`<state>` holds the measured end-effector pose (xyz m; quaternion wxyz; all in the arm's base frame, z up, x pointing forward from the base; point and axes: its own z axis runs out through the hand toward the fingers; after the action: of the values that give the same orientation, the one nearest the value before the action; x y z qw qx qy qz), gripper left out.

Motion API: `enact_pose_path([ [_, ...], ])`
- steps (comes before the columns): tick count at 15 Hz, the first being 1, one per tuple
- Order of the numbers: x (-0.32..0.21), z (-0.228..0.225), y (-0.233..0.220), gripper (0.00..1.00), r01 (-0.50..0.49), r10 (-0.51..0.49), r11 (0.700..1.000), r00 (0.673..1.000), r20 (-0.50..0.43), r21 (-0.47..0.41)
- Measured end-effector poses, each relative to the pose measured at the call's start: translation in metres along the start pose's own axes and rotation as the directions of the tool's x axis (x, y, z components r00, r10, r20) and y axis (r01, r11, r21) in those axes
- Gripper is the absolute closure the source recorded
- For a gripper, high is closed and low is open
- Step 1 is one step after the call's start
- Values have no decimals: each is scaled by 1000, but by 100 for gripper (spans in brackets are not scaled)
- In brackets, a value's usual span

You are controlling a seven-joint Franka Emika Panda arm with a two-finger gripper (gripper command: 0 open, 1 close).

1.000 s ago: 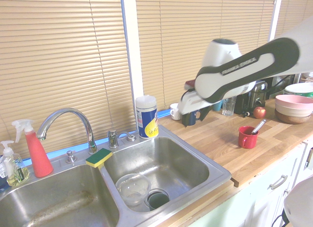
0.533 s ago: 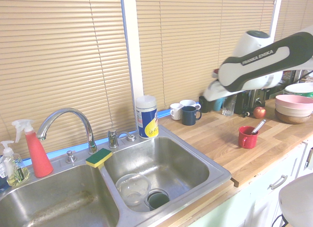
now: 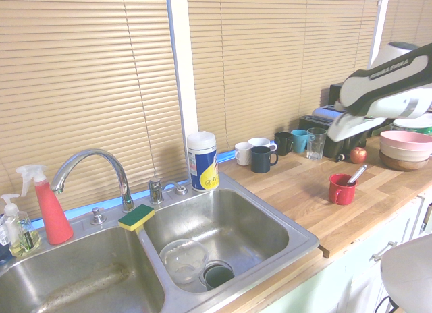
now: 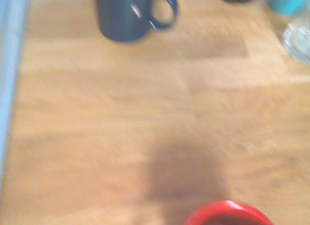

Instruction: Put the spoon into the sink

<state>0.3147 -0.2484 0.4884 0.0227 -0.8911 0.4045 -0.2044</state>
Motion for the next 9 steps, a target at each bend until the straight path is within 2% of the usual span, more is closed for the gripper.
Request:
enact_pose_path([
  [5, 53, 14, 14, 0, 116, -96, 986, 983, 158, -117],
  [9, 81, 52, 16, 0, 265, -194, 941, 932, 307, -210],
])
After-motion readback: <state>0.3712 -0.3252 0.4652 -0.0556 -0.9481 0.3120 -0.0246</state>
